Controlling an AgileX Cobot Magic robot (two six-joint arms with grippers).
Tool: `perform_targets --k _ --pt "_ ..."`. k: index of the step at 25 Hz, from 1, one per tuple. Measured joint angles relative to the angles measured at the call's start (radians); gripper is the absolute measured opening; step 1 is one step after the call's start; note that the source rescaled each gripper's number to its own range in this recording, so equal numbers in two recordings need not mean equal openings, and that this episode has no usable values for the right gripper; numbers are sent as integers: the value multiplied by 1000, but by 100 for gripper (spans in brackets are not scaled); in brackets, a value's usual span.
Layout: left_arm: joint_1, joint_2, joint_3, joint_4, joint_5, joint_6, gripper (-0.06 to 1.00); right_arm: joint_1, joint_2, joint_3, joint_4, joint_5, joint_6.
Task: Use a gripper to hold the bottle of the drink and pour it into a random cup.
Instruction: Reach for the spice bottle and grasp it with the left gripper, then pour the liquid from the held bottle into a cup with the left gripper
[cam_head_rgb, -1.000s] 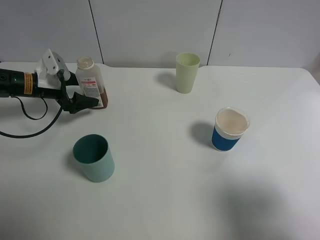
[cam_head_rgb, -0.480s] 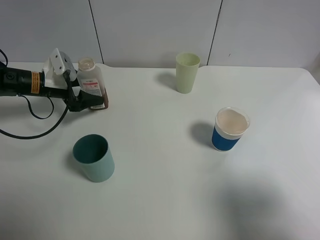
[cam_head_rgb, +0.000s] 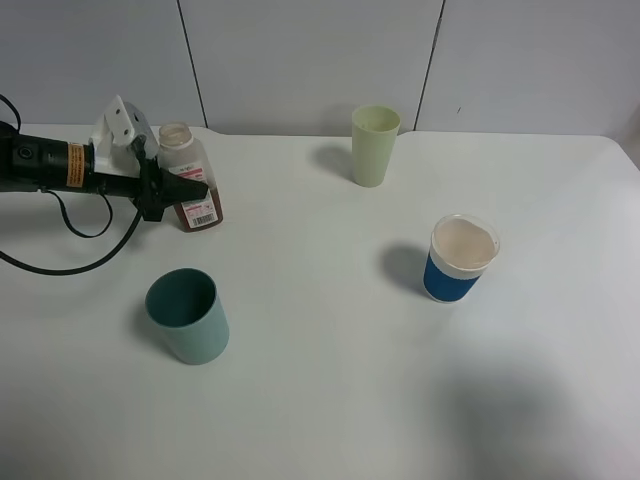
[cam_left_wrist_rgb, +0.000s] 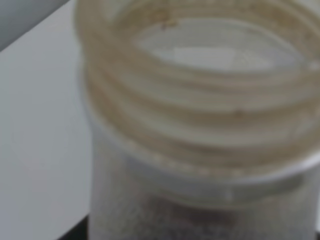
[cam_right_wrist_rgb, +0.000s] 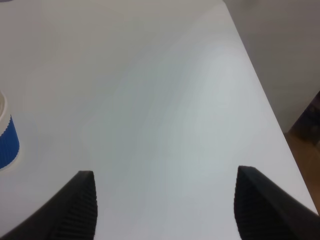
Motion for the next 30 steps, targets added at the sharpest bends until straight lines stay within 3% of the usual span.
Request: perform_targets --k 15,22,30 --pt "-1 -19 0 2 28 -61 1 0 0 0 0 0 0" --pt "-1 -153 3 16 119 -217 1 0 0 0 0 0 0" --pt "-1 -335 3 -97 155 -318 1 0 0 0 0 0 0"
